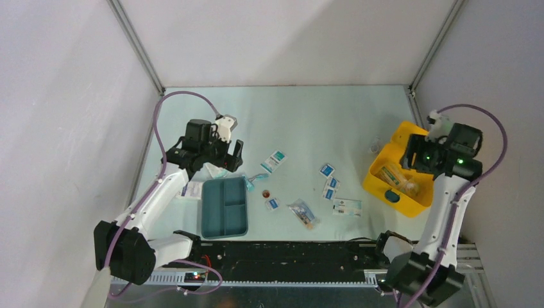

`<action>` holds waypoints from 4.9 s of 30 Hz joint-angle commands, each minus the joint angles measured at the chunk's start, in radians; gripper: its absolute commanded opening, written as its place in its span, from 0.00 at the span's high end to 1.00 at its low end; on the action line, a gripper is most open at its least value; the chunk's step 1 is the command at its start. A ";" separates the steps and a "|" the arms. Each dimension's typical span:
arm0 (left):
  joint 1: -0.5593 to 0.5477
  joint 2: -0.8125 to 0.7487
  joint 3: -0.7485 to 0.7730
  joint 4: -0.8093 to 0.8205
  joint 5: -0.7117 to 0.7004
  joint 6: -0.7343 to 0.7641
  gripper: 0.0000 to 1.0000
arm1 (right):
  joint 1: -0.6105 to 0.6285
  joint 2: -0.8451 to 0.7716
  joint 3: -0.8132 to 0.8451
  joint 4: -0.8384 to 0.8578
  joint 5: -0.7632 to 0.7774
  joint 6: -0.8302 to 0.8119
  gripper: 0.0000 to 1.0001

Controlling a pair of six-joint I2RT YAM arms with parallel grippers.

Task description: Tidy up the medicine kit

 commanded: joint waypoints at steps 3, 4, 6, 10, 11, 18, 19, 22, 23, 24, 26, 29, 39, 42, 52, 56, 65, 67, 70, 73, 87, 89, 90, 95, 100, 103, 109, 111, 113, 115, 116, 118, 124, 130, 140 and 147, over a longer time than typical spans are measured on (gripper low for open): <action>0.005 0.029 0.018 0.016 0.015 0.032 0.04 | 0.402 -0.055 0.010 0.115 -0.019 0.043 0.33; 0.005 0.031 0.015 0.017 0.008 0.035 0.04 | 0.443 -0.039 0.009 0.138 -0.035 0.039 0.33; 0.006 0.031 0.009 0.016 -0.033 0.044 0.05 | 0.515 0.010 0.007 0.174 -0.071 0.056 0.34; 0.030 0.058 0.015 0.009 -0.265 0.049 0.09 | 0.722 0.112 0.007 0.234 -0.023 0.036 0.35; 0.046 0.066 0.024 -0.005 -0.287 0.046 0.11 | 0.750 0.138 0.008 0.244 -0.016 0.030 0.35; 0.235 0.047 -0.004 -0.088 -0.312 0.163 0.12 | 0.982 0.239 0.007 0.261 0.102 -0.055 0.38; 0.260 0.046 -0.011 -0.093 -0.322 0.170 0.12 | 0.999 0.246 0.007 0.266 0.111 -0.059 0.38; 0.305 0.058 -0.017 -0.118 -0.285 0.170 0.12 | 1.012 0.274 0.007 0.280 0.132 -0.062 0.39; 0.312 0.061 -0.017 -0.122 -0.249 0.168 0.12 | 1.014 0.280 0.007 0.287 0.149 -0.064 0.39; 0.313 0.069 -0.014 -0.123 -0.220 0.156 0.12 | 1.015 0.295 0.008 0.291 0.160 -0.065 0.39; 0.315 0.099 0.009 -0.123 -0.146 0.114 0.11 | 1.014 0.323 0.008 0.306 0.196 -0.058 0.39; 0.313 0.167 0.059 -0.123 -0.079 0.016 0.10 | 1.007 0.361 0.010 0.313 0.218 -0.027 0.39; 0.395 0.506 0.169 -0.153 -0.128 -0.340 0.14 | 0.988 0.400 0.009 0.279 0.164 0.015 0.37; 0.446 0.548 0.146 -0.155 -0.093 -0.379 0.20 | 0.989 0.401 0.009 0.272 0.163 0.016 0.37; 0.469 0.658 0.175 -0.143 0.036 -0.394 0.38 | 0.989 0.403 0.009 0.274 0.163 0.018 0.37; 0.463 0.711 0.186 -0.147 0.111 -0.400 0.39 | 0.988 0.396 0.009 0.272 0.168 0.016 0.37; 0.462 0.779 0.267 -0.187 0.133 -0.380 0.49 | 0.984 0.400 0.009 0.278 0.167 0.018 0.37; 0.464 0.806 0.303 -0.215 0.142 -0.370 0.57 | 0.985 0.400 0.009 0.277 0.168 0.018 0.37; 0.466 0.831 0.345 -0.251 0.158 -0.357 0.71 | 0.983 0.399 0.009 0.277 0.171 0.017 0.37; 0.467 0.819 0.336 -0.253 0.167 -0.346 0.94 | 0.978 0.398 0.009 0.278 0.167 0.017 0.37; 0.370 0.426 0.191 -0.088 0.298 -0.274 1.00 | 0.864 0.398 0.070 0.411 -0.073 0.163 0.39; 0.343 0.375 0.180 -0.067 0.315 -0.271 1.00 | 0.872 0.409 0.074 0.438 -0.131 0.183 0.39; 0.325 0.350 0.177 -0.061 0.327 -0.266 1.00 | 0.876 0.423 0.080 0.446 -0.153 0.188 0.39; 0.245 0.269 0.176 -0.043 0.380 -0.220 1.00 | 0.903 0.496 0.108 0.527 -0.362 0.249 0.35; 0.198 0.247 0.163 -0.046 0.141 -0.303 0.79 | 0.940 0.614 0.172 0.533 -0.430 0.292 0.34; 0.223 0.295 0.145 -0.058 0.054 -0.379 0.34 | 0.971 0.680 0.226 0.506 -0.409 0.316 0.34; 0.267 0.463 0.194 -0.101 0.040 -0.441 0.23 | 1.097 0.927 0.492 0.421 -0.380 0.412 0.35; 0.274 0.493 0.201 -0.100 0.058 -0.446 0.24 | 1.130 1.027 0.593 0.397 -0.387 0.452 0.35; 0.279 0.517 0.206 -0.098 0.075 -0.444 0.27 | 1.152 1.097 0.652 0.435 -0.398 0.511 0.36; 0.281 0.533 0.210 -0.096 0.089 -0.445 0.30 | 1.174 1.157 0.708 0.474 -0.388 0.581 0.36; 0.282 0.538 0.210 -0.097 0.090 -0.447 0.32 | 1.180 1.176 0.747 0.478 -0.381 0.616 0.36; 0.314 0.548 0.209 -0.095 0.094 -0.451 0.37 | 1.198 1.234 0.795 0.475 -0.369 0.648 0.36; 0.360 0.616 0.218 -0.089 0.149 -0.472 0.49 | 1.255 1.355 0.857 0.538 -0.365 0.752 0.38; 0.369 0.675 0.227 -0.088 0.209 -0.472 0.52 | 1.276 1.435 0.871 0.572 -0.363 0.839 0.40; 0.369 0.700 0.226 -0.090 0.221 -0.471 0.62 | 1.285 1.522 0.899 0.658 -0.376 0.966 0.51; 0.369 0.684 0.221 -0.089 0.188 -0.462 0.60 | 1.269 1.488 0.838 0.665 -0.372 0.944 0.89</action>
